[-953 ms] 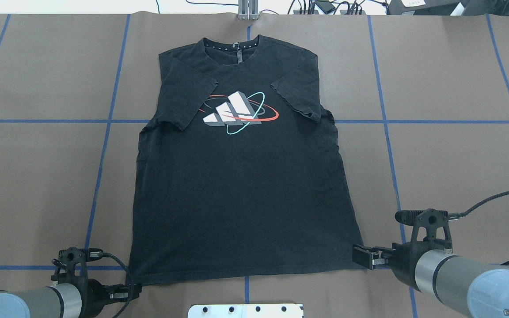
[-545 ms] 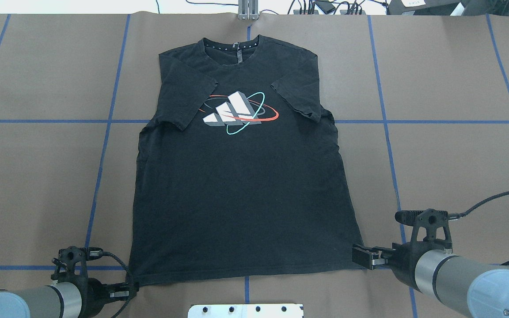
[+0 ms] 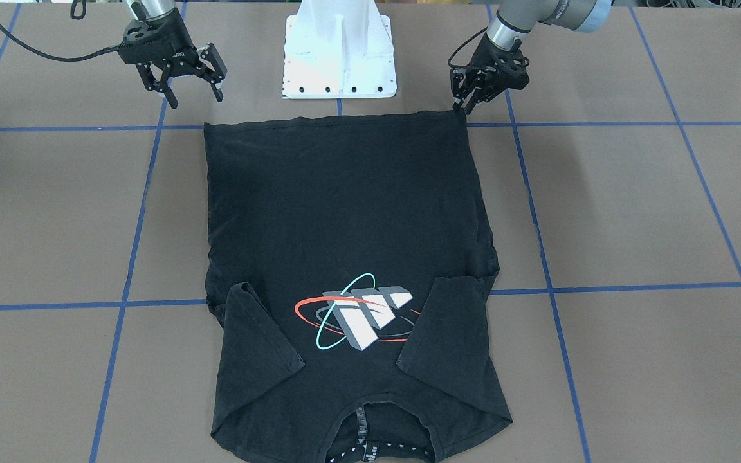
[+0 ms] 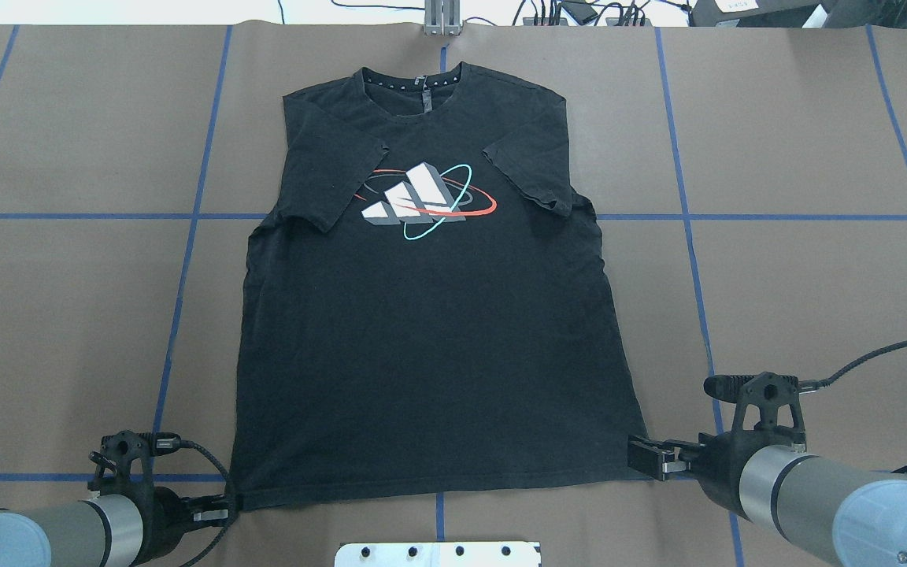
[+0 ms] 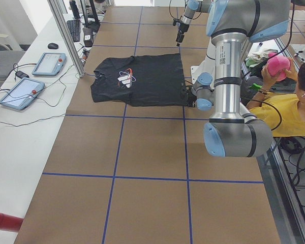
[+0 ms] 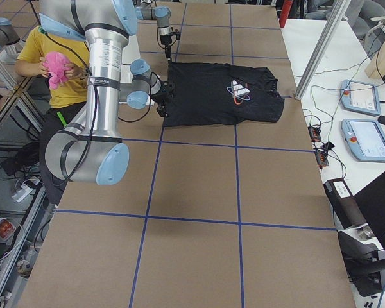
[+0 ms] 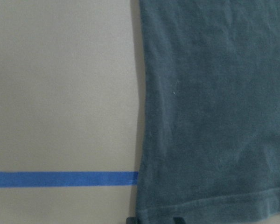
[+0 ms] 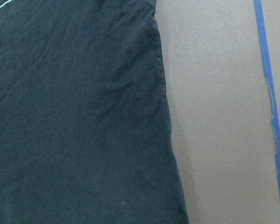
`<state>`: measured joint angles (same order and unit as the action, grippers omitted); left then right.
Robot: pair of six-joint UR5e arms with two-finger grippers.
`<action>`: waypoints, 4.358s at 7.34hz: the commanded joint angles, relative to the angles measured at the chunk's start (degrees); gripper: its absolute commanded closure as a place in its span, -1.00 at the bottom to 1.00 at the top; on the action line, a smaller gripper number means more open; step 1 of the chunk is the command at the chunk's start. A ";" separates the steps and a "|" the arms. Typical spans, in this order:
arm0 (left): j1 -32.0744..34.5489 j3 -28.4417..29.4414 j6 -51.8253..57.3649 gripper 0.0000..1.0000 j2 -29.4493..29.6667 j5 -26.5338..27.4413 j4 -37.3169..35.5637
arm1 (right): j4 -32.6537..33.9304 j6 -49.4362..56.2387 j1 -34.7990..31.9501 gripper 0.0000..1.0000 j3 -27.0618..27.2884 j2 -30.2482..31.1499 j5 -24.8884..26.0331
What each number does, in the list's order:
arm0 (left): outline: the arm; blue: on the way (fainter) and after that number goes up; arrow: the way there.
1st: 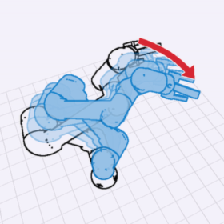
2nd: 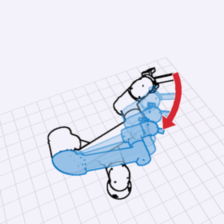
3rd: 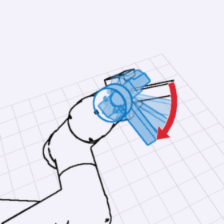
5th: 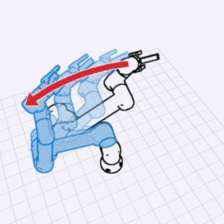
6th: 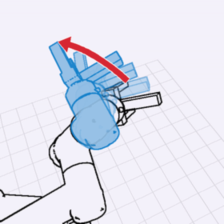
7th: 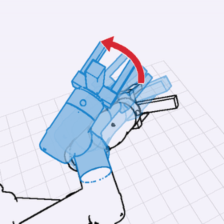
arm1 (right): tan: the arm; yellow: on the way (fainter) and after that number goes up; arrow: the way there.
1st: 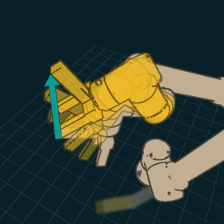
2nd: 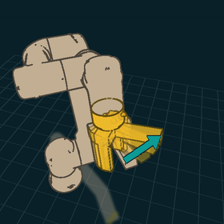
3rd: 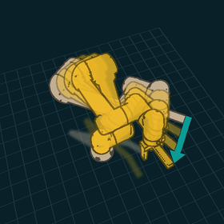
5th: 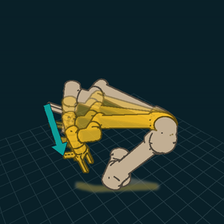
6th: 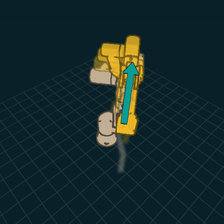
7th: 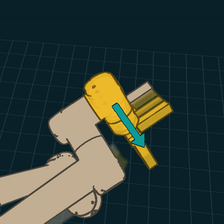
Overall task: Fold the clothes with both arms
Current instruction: 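Grasp the hem corners with both grippers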
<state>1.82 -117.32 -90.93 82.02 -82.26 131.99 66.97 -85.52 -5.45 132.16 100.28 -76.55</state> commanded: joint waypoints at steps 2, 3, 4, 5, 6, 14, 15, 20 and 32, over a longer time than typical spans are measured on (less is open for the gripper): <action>0.02 0.16 0.05 0.26 -0.11 0.00 -0.07 | 0.00 0.00 0.00 -1.00 0.03 0.00 0.00; 0.02 0.34 0.05 0.38 -0.02 -0.09 -0.50 | 0.00 0.00 0.00 -1.00 0.03 0.00 0.00; 0.02 0.34 0.05 0.39 -0.02 -0.09 -0.51 | -0.09 0.00 0.00 -1.00 0.03 0.00 0.00; -0.07 0.43 0.05 0.39 -0.02 -0.09 -0.51 | 0.00 0.00 0.00 -1.00 0.03 0.00 0.00; -0.07 0.43 0.05 0.39 0.07 -0.18 -0.86 | 0.00 0.00 0.00 -1.00 0.03 0.00 0.00; 0.11 -0.45 -0.38 1.00 0.59 -0.18 -0.77 | 6.91 -6.50 5.62 -0.96 -0.32 0.26 6.32; 0.20 -1.06 -0.56 1.00 0.51 -0.09 -0.77 | 9.47 -6.50 7.02 -0.93 -0.58 0.09 7.63; 0.28 -2.30 -0.74 1.00 0.51 -0.26 -0.77 | 9.14 -7.03 10.64 -0.34 -8.14 -4.66 12.22; 0.28 -2.38 -0.65 1.00 0.59 -0.35 -0.77 | 8.97 -6.15 8.97 0.39 -9.73 -5.53 12.22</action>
<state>2.11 -119.70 -91.58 82.59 -82.61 131.26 75.90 -91.66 3.48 122.51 95.11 -64.40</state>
